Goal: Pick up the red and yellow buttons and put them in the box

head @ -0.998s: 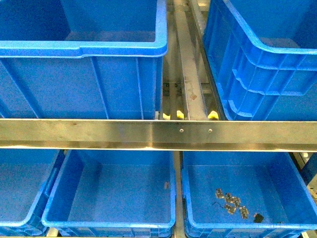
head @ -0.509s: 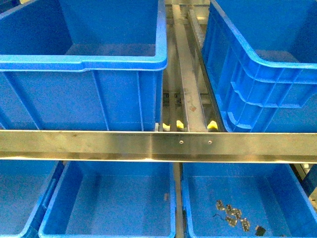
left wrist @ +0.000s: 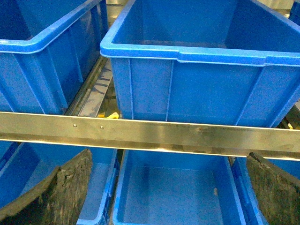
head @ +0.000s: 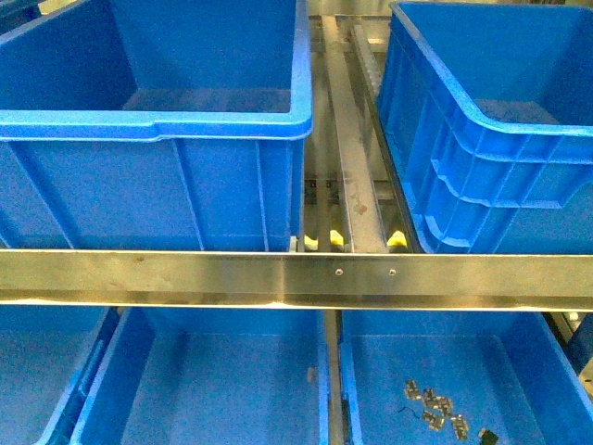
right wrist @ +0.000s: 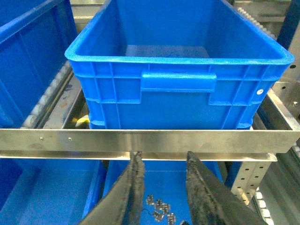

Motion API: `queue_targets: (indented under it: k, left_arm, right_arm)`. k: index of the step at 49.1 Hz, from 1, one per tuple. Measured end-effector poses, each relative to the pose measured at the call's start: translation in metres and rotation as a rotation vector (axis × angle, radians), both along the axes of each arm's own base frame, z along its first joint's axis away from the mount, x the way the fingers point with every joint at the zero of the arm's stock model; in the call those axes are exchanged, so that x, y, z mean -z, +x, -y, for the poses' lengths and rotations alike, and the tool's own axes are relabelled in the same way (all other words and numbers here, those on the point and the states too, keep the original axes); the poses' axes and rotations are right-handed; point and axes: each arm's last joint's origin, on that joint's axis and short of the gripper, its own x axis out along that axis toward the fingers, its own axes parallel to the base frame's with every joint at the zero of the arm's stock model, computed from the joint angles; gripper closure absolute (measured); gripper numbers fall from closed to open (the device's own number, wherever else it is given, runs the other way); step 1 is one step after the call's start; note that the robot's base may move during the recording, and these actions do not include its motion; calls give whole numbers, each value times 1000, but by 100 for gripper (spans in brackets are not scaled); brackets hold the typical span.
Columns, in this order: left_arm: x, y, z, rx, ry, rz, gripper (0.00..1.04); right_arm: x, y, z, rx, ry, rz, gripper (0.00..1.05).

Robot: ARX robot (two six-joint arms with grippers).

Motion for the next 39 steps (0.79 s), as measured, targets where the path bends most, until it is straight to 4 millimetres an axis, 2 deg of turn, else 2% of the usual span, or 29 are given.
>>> queue_targets:
  k: [18, 24, 39]
  left_arm:
    - [0, 0, 0, 0, 0, 0, 8]
    - [0, 0, 0, 0, 0, 0, 8]
    - [0, 0, 0, 0, 0, 0, 8]
  right_arm:
    - [0, 0, 0, 0, 0, 1, 22]
    - [0, 0, 0, 0, 1, 1, 1]
    - [0, 0, 0, 0, 3, 1, 3]
